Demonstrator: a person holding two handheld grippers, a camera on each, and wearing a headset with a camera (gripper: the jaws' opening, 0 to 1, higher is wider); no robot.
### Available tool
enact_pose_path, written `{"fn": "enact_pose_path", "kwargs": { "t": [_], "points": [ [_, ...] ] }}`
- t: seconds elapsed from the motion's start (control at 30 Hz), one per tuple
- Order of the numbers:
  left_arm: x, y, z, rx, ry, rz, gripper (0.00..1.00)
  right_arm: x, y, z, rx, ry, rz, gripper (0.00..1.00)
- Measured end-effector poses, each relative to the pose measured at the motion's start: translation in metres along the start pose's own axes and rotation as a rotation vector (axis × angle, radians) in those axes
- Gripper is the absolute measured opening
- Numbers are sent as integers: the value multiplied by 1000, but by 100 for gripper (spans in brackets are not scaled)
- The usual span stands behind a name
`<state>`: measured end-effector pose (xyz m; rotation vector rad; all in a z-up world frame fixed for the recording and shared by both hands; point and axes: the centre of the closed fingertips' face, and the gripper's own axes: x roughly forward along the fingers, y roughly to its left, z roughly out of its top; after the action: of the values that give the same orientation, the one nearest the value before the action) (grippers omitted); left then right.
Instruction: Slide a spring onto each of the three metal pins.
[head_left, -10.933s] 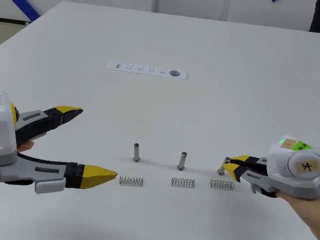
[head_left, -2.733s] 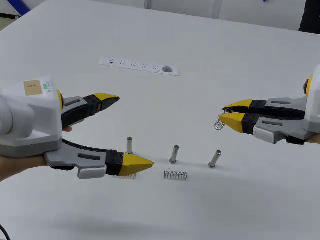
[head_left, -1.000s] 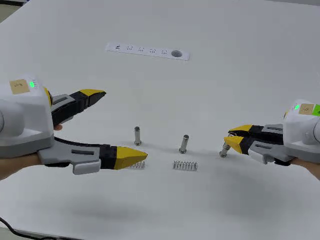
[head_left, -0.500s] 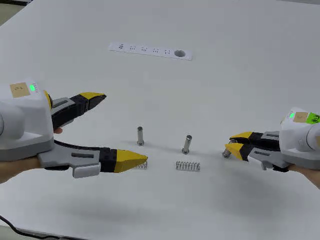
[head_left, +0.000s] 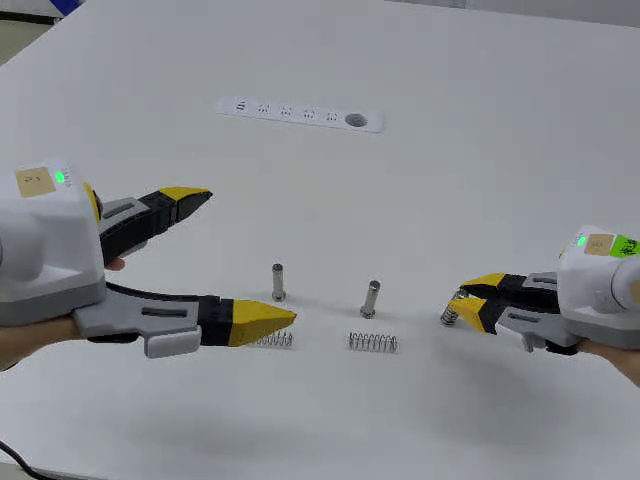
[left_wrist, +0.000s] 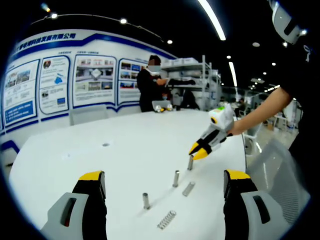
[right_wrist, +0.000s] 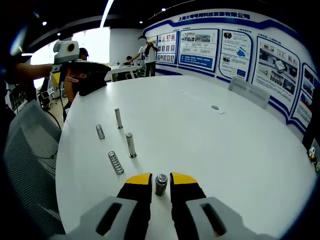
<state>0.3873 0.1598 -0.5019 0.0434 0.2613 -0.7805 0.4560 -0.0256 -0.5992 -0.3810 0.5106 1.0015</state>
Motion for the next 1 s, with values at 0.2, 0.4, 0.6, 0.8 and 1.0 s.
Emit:
{"fn": "enact_pose_path", "kwargs": {
  "t": [0.2,0.4,0.6,0.8,1.0],
  "points": [
    [-3,1,-1,1,-5,2,100,-9,0,31,-33,-67,-17,16],
    [-15,10,-6,-18,-9,38,100,-1,30,51,-97,-88,71,16],
    [-23,14,-6,-17,-9,52,100,19,62,32,-153,-25,168,17],
    [-29,21,-8,-20,-4,70,100,34,78,9,-185,44,222,17],
    [-30,25,-10,-26,-1,80,100,43,78,-12,-265,126,244,17]
  ]
}}
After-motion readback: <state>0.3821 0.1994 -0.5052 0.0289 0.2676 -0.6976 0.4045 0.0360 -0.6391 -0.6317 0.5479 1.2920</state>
